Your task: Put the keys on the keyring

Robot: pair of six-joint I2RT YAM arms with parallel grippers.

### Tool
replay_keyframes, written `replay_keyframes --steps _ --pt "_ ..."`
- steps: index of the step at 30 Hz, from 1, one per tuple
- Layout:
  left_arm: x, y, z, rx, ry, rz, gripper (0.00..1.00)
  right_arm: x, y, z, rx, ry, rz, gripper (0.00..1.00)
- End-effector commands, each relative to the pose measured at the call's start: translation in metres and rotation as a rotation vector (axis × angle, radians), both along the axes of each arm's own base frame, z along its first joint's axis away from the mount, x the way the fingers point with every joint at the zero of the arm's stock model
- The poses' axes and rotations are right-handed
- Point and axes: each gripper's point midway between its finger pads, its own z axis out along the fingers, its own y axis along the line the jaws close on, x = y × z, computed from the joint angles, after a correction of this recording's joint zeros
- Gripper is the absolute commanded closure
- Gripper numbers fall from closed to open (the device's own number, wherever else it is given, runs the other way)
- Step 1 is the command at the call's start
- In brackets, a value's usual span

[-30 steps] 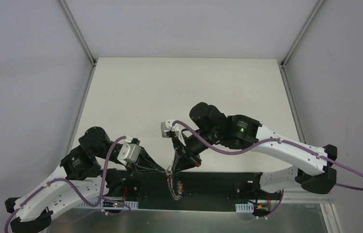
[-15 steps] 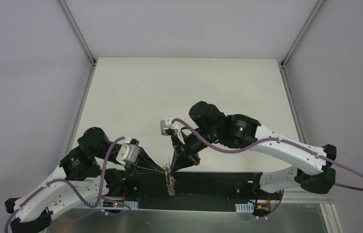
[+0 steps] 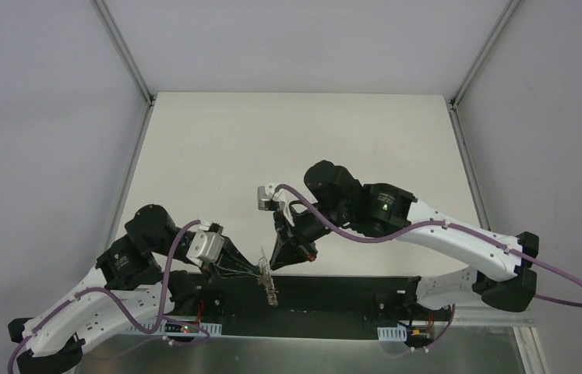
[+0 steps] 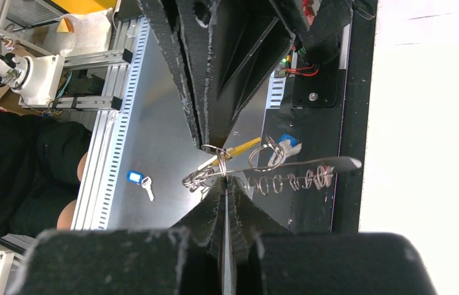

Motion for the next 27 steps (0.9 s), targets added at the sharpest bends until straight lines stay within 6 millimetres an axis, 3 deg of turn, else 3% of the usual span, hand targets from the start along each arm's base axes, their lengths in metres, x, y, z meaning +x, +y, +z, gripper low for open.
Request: replay_keyframes --steps 1,27 --pt "-0.007 0.001 0.007 -0.040 -0.038 -0.044 1.00 0.010 0.006 0.030 0.134 -0.047 -0.044 1.00" --pt "-0.002 -0.004 0.000 -0.017 -0.024 -0.032 1.00 0.027 -0.005 0.062 0.429 -0.175 -0.197 1.00"
